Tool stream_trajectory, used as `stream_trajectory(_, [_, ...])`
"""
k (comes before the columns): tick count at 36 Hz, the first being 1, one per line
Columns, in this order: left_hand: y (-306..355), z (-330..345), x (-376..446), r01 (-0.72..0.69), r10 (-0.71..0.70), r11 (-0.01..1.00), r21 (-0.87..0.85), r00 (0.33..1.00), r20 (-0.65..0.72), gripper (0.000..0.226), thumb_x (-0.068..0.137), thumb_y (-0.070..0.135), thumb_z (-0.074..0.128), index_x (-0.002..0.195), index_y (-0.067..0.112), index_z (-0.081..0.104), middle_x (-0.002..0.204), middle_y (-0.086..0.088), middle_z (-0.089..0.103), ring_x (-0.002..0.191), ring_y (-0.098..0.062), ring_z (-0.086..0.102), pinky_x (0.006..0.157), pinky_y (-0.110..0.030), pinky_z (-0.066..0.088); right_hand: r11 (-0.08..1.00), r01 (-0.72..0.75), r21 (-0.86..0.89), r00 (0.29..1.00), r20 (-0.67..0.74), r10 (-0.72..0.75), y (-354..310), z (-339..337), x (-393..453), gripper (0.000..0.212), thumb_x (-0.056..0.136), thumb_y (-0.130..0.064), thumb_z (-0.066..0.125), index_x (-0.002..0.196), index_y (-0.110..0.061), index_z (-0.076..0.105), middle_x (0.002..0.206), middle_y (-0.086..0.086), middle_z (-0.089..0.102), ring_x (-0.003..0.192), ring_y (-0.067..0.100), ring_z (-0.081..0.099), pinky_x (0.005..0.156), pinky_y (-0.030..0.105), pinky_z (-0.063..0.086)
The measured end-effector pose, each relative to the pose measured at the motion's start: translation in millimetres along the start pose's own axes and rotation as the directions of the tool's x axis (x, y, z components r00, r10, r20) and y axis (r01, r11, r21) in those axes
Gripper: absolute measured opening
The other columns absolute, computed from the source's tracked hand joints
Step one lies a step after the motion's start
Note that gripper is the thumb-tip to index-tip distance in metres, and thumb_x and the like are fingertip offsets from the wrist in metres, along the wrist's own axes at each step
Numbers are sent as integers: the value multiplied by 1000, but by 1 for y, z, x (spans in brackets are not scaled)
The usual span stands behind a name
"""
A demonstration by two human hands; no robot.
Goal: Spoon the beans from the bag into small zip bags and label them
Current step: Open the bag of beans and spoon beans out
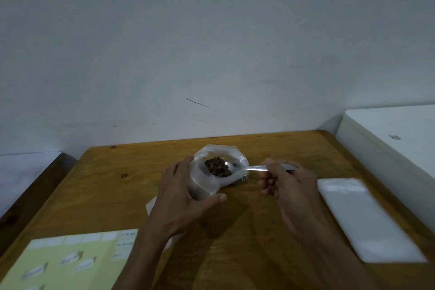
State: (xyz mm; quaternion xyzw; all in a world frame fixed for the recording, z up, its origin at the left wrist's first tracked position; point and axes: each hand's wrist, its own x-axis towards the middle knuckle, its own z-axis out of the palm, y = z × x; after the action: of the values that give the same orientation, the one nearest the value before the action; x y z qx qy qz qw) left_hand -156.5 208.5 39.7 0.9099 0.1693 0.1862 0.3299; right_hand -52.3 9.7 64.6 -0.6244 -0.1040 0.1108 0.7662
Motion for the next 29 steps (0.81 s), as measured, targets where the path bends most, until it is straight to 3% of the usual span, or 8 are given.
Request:
stream_trajectory(2, [4, 0, 0, 7, -7, 1000, -4, 1000, 5, 116, 58, 80, 70, 153, 31, 23, 129, 21, 24, 122, -2, 27, 96, -26, 32, 998, 55, -44, 998, 32, -53, 1, -3, -5, 16, 96, -17, 62, 88, -6, 71, 73, 10, 72, 65, 21, 66, 57, 33, 52])
stream_trajectory(10, [6, 4, -4, -2, 2, 1000, -18, 1000, -8, 117, 52, 88, 58, 150, 35, 25, 130, 22, 27, 120, -2, 31, 92, -22, 33, 954, 223, -199, 973, 107, -205, 1, -9, -13, 15, 94, -20, 62, 87, -13, 72, 75, 7, 73, 67, 20, 69, 59, 27, 57])
stream_trajectory(15, [8, 3, -4, -20, 18, 999, -39, 999, -47, 101, 55, 83, 65, 139, 45, 23, 130, 21, 31, 119, -2, 34, 88, -15, 30, 911, 319, -262, 947, 129, -295, 0, -12, -15, 14, 94, -20, 61, 89, -15, 73, 76, 4, 73, 67, 16, 70, 60, 27, 58])
stream_trajectory(20, [4, 1, -4, -7, 6, 1000, -21, 998, -62, 112, 53, 85, 65, 147, 36, 27, 140, 12, 36, 120, -2, 33, 94, -23, 33, 904, 334, -268, 942, 77, -326, 1, -8, -12, 11, 94, -22, 61, 93, -19, 72, 78, 1, 73, 68, 13, 69, 60, 25, 58])
stream_trajectory(25, [3, -2, -6, -31, 33, 999, 23, 997, -71, 110, 60, 78, 74, 148, 31, 29, 143, 9, 37, 120, -2, 31, 94, -23, 32, 783, 362, -506, 919, 55, -389, 16, 4, 3, 10, 98, -29, 59, 94, -34, 67, 76, -9, 70, 72, 5, 68, 60, 19, 56])
stream_trajectory(27, [3, -4, -7, -43, 46, 998, 44, 996, -75, 112, 56, 84, 66, 148, 33, 29, 135, 16, 33, 118, 1, 30, 92, -22, 31, 714, 377, -590, 911, 96, -402, 25, 11, 10, 11, 99, -28, 58, 100, -27, 69, 81, -10, 68, 73, 1, 64, 61, 15, 52])
stream_trajectory(29, [3, -7, -7, -58, 63, 996, 62, 995, -80, 112, 54, 85, 60, 148, 31, 31, 129, 21, 29, 117, 3, 27, 92, -22, 31, 671, 382, -636, 907, 119, -403, 34, 19, 18, 13, 100, -26, 57, 100, -22, 69, 78, -8, 66, 70, 2, 61, 58, 20, 52])
